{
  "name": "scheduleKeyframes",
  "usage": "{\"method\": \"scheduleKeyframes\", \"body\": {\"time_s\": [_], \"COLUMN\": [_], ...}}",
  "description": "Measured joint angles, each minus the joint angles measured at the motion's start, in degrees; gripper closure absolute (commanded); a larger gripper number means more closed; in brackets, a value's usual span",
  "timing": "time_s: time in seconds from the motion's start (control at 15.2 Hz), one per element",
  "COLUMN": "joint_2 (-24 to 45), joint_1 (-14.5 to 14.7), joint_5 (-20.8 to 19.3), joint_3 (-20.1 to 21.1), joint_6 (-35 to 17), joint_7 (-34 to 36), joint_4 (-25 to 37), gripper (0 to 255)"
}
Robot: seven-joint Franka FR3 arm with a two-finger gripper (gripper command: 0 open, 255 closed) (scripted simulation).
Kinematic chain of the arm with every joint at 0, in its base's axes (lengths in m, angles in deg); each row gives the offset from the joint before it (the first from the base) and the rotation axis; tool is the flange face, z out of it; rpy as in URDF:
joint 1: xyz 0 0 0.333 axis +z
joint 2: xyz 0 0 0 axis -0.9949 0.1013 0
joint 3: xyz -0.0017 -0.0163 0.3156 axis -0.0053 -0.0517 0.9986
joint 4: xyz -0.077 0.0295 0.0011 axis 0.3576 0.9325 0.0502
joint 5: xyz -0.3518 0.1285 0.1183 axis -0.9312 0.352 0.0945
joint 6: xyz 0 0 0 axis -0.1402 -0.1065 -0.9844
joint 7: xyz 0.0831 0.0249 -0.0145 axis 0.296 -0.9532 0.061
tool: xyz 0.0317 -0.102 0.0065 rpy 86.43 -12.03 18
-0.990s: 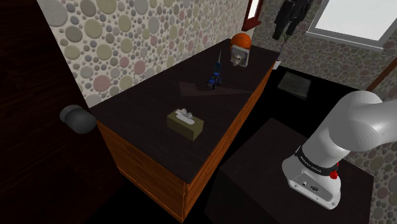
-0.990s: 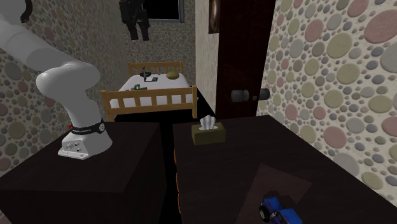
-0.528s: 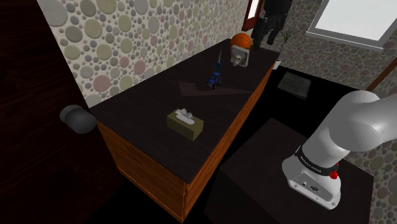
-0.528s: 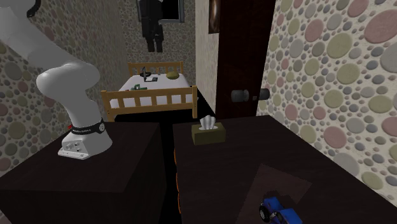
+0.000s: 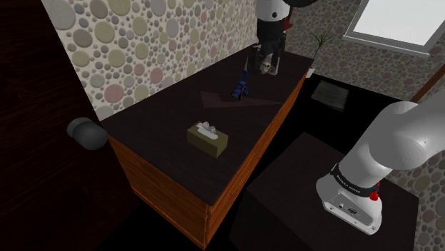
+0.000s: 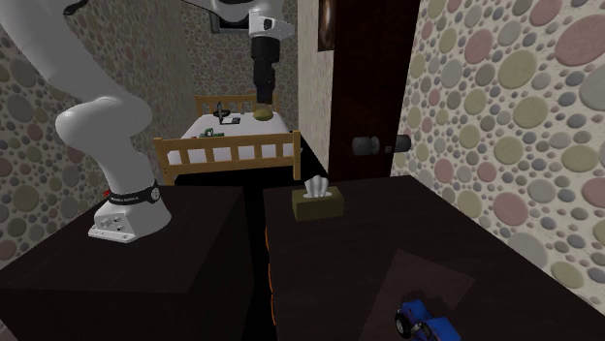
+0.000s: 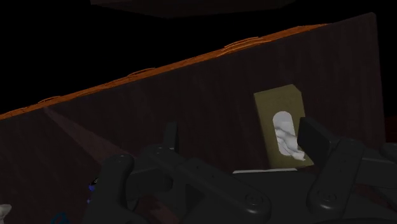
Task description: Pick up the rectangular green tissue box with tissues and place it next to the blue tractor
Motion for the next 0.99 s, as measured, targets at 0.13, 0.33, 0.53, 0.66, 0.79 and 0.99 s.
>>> {"method": "scheduleKeyframes", "body": {"time_s": [0.13, 0.33, 0.53, 0.66, 0.79, 0.99], "joint_2": [5.09, 11.95, 19.28, 24.33, 29.25, 36.76], "joint_1": [0.06, 0.18, 0.73, 1.24, 1.88, 3.07], "joint_5": [-1.13, -3.35, -5.97, -7.94, -10.01, -13.14], "joint_3": [1.90, 4.09, 6.10, 6.99, 7.50, 7.62], "joint_6": [-0.71, -2.46, -3.40, -3.00, -3.11, -2.71], "joint_7": [2.48, 6.03, 10.06, 12.42, 14.66, 17.48], "joint_4": [2.53, 4.62, 7.74, 10.83, 13.25, 17.56], "gripper": [0, 0, 0, 0, 0, 0]}}
